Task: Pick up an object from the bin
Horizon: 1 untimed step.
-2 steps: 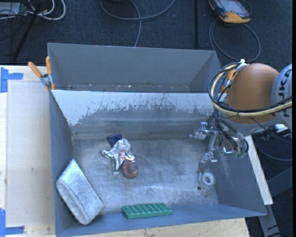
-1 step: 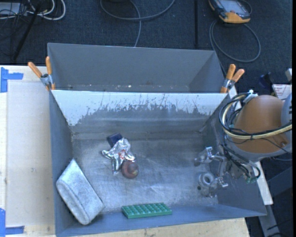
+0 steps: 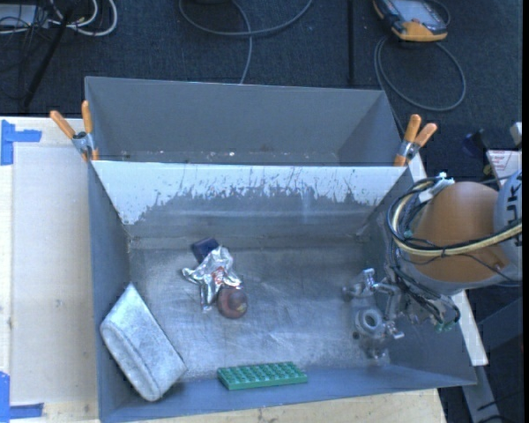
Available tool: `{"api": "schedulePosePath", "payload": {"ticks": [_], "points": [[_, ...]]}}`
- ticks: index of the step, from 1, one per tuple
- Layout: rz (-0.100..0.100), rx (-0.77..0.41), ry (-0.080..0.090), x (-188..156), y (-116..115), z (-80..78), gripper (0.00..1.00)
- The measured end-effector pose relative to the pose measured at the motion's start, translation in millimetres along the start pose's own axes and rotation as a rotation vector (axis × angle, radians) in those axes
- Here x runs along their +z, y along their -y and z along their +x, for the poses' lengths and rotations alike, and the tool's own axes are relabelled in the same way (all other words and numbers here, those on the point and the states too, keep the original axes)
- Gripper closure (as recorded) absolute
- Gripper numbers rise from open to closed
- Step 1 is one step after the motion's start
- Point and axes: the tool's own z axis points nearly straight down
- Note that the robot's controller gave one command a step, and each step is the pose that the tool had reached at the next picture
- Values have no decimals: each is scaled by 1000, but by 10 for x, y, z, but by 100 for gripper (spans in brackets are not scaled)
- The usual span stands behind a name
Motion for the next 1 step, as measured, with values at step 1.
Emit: {"api": "schedulePosePath", "payload": {"ticks": [1], "points": [[1, -4, -1, -23, -1, -6, 100]]}}
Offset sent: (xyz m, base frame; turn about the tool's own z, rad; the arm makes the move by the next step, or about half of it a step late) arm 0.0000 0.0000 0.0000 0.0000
